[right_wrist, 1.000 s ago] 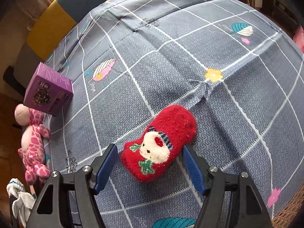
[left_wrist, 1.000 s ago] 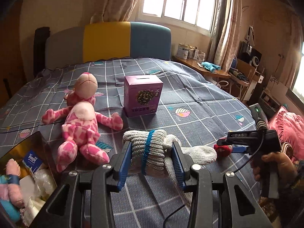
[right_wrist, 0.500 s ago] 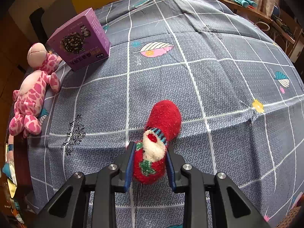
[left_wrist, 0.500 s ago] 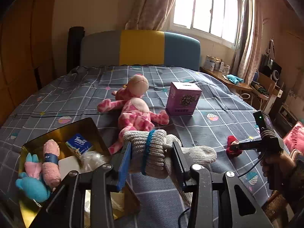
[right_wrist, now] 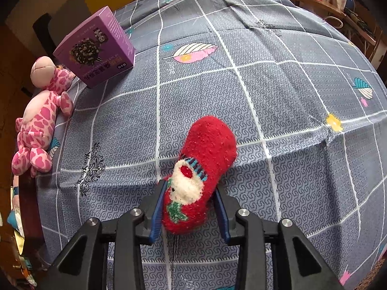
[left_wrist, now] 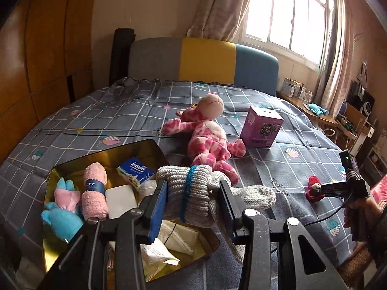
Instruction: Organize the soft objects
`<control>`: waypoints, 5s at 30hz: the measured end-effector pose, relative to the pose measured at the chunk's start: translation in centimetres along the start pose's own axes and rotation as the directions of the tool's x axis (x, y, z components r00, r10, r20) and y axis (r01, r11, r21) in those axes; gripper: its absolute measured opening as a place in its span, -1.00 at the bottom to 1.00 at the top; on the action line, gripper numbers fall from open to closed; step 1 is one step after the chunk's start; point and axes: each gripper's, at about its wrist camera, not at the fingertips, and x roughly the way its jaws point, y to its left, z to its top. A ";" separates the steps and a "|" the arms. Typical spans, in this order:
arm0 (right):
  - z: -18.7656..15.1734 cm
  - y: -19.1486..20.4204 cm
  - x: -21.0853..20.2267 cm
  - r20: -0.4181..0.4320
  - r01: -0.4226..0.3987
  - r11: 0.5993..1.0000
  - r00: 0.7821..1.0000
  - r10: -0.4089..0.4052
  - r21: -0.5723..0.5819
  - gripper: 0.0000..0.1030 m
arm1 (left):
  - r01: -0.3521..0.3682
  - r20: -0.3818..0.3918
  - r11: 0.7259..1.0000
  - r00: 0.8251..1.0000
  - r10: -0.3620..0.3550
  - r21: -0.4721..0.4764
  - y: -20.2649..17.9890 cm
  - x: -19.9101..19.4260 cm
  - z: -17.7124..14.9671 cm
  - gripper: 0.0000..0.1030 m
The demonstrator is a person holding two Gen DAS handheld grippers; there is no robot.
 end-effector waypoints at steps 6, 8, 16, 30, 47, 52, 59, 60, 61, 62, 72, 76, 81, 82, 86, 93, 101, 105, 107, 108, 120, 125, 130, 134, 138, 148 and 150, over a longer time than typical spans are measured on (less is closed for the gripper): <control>0.0 0.6 0.2 -0.001 0.008 1.000 1.000 -0.008 -0.026 -0.30 | -0.006 -0.010 1.000 1.000 0.006 -0.021 1.1 -0.1 -0.4 -0.18; 0.0 0.7 0.2 0.001 0.010 0.999 1.000 -0.010 -0.031 -0.31 | 0.006 -0.016 0.999 1.000 -0.007 -0.038 1.7 -0.2 -0.6 -0.18; -0.2 2.5 0.2 0.022 0.047 0.995 0.999 -0.046 -0.088 -0.37 | -0.056 0.001 0.974 0.998 0.058 -0.219 9.6 -3.7 -0.9 -0.18; -1.1 3.4 -0.1 0.034 0.070 0.989 0.997 -0.066 -0.134 -0.40 | -0.161 -0.167 0.903 0.981 0.101 -0.399 18.1 -3.7 -6.4 -0.17; -1.1 3.7 0.0 0.042 0.088 0.983 0.996 -0.083 -0.158 -0.40 | -0.342 -0.211 0.912 0.931 0.297 -0.227 15.5 -1.1 -8.0 0.45; -1.3 3.8 0.0 0.048 0.099 0.980 0.995 -0.093 -0.170 -0.40 | -0.361 -0.172 0.905 0.929 0.328 -0.226 14.4 -1.8 -6.8 0.57; -1.4 4.6 -0.1 0.061 0.131 0.970 0.991 -0.121 -0.205 -0.40 | -0.358 -0.141 0.912 0.932 0.334 -0.201 12.5 -2.6 -5.9 0.67; -1.4 4.6 -0.2 0.063 0.134 0.969 0.990 -0.124 -0.207 -0.40 | -0.358 -0.139 0.912 0.932 0.336 -0.200 12.3 -2.7 -5.9 0.67; -1.4 4.7 -0.2 0.065 0.137 0.968 0.990 -0.126 -0.209 -0.40 | -0.360 -0.140 0.912 0.931 0.337 -0.197 12.2 -2.7 -5.8 0.68; -1.3 4.7 -0.3 0.066 0.139 0.968 0.990 -0.128 -0.210 -0.40 | -0.360 -0.140 0.912 0.931 0.337 -0.195 12.0 -2.8 -5.8 0.68; -2.4 6.0 -2.0 0.099 0.112 0.973 0.991 -0.093 -0.203 -0.45 | -0.355 -0.114 0.915 0.934 0.338 -0.191 11.1 -3.4 -5.7 0.92; -3.4 8.2 -4.3 0.141 0.080 0.964 0.989 -0.045 -0.253 -0.45 | -0.352 -0.113 0.915 0.935 0.335 -0.197 11.3 -3.5 -5.7 0.94; -4.8 13.2 -7.1 0.156 -0.003 0.922 0.985 0.068 -0.386 -0.45 | -0.352 -0.116 0.914 0.935 0.334 -0.204 11.5 -3.4 -5.8 0.97; -5.2 14.4 -7.6 0.149 -0.027 0.909 0.984 0.097 -0.416 -0.45 | -0.353 -0.117 0.913 0.935 0.335 -0.205 11.6 -3.4 -5.8 0.97; -7.3 19.7 -9.2 0.074 -0.161 0.829 0.969 0.235 -0.535 -0.45 | -0.358 -0.118 0.909 0.933 0.340 -0.213 12.0 -3.5 -5.9 0.99; -10.3 28.9 -10.4 -0.115 -0.402 0.649 0.892 0.437 -0.646 -0.45 | -0.375 -0.113 0.896 0.927 0.358 -0.238 13.0 -4.0 -5.9 1.00; -10.6 39.1 -6.4 -0.155 -0.490 0.600 0.839 0.522 -0.632 -0.45 | -0.407 -0.111 0.866 0.913 0.392 -0.290 15.0 -5.2 -5.7 1.00; -11.3 43.3 -1.3 -0.163 -0.420 0.616 0.888 0.430 -0.666 -0.43 | -0.429 -0.129 0.852 0.903 0.409 -0.302 15.8 -5.0 -5.9 0.99; -11.5 44.7 1.5 -0.189 -0.392 0.628 0.911 0.366 -0.673 -0.40 | -0.436 -0.137 0.844 0.900 0.415 -0.311 16.1 -5.0 -6.0 0.99; -11.6 45.0 2.5 -0.182 -0.373 0.633 0.920 0.347 -0.678 -0.39 | -0.438 -0.139 0.843 0.899 0.415 -0.313 16.2 -4.9 -6.0 0.99; -13.2 41.4 -1.3 -0.006 -0.268 0.636 0.924 0.383 -0.724 0.31 | -0.526 -0.125 0.802 0.849 0.513 -0.283 14.8 -5.0 -5.5 0.99; -14.1 38.7 -4.3 0.173 -0.139 0.725 0.925 0.339 -0.674 0.31 | -0.507 -0.087 0.804 0.857 0.507 -0.312 13.6 -6.1 -5.1 0.99; -15.4 36.8 -6.3 0.268 -0.078 0.779 0.914 0.306 -0.622 0.31 | -0.505 -0.043 0.799 0.853 0.521 -0.326 12.0 -7.3 -5.0 0.99; -16.1 35.9 -7.7 0.309 -0.051 0.782 0.901 0.304 -0.621 0.31 | -0.498 -0.034 0.799 0.854 0.519 -0.337 11.2 -7.9 -5.1 0.99; -16.7 35.8 -8.7 0.334 -0.042 0.773 0.886 0.322 -0.633 0.31 | -0.502 -0.032 0.800 0.853 0.522 -0.329 10.7 -8.1 -5.2 0.99; -17.4 36.0 -9.5 0.344 -0.035 0.766 0.880 0.327 -0.641 0.31 | -0.503 -0.031 0.802 0.852 0.522 -0.323 10.5 -8.4 -5.4 0.99; -17.5 36.0 -9.4 0.340 -0.037 0.766 0.882 0.327 -0.641 0.31 | -0.504 -0.034 0.801 0.852 0.523 -0.324 10.6 -8.4 -5.4 0.99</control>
